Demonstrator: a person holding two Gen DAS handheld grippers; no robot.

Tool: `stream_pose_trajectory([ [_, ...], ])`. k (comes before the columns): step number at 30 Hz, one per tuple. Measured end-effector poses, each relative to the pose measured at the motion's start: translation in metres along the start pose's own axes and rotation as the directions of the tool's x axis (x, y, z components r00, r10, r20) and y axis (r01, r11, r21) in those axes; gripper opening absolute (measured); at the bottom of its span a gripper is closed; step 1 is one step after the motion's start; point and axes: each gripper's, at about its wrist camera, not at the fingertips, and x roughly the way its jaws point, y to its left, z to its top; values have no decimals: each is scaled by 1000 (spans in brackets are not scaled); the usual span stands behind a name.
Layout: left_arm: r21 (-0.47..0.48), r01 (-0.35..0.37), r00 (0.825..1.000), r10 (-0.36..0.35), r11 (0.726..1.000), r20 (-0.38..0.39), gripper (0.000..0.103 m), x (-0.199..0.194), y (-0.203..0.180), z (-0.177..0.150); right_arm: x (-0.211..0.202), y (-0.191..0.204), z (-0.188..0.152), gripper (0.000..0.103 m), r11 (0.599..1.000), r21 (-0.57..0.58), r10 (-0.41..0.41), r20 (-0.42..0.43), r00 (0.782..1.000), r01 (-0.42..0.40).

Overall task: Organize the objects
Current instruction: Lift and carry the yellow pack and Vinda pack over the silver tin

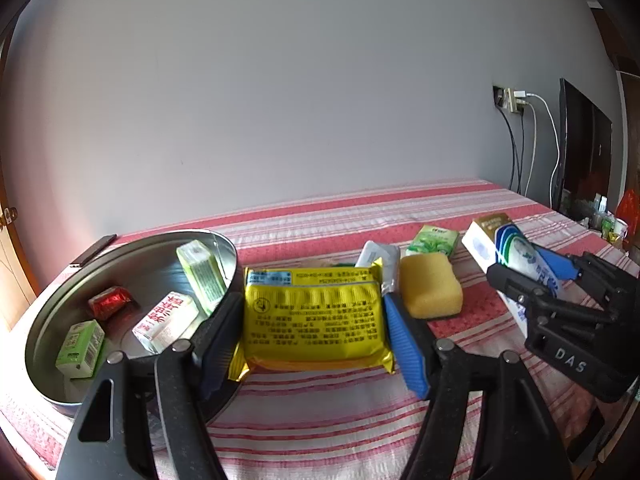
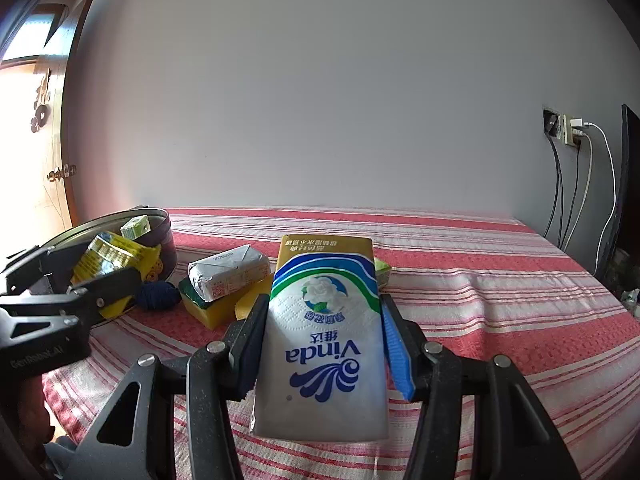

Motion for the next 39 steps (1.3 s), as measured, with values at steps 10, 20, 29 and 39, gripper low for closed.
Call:
stream_pose_trajectory([
  [10,-20,-11,999,12,1000,45,70,-16,14,7,-7,1,8,55,1000,-4,12,14,1000,-12],
  [20,-43,-64,992,68,997,104,70,-36,34,13,-20,21,36,55,996,-56,73,54,996,-70],
  [29,-67,-103,987,110,992,117,70,-43,53,13,-21,46,59,55,985,-85,153,62,986,-148],
  [39,-104,-142,984,152,984,96,70,-43,79,10,-9,74,79,55,968,-131,223,53,973,-215],
])
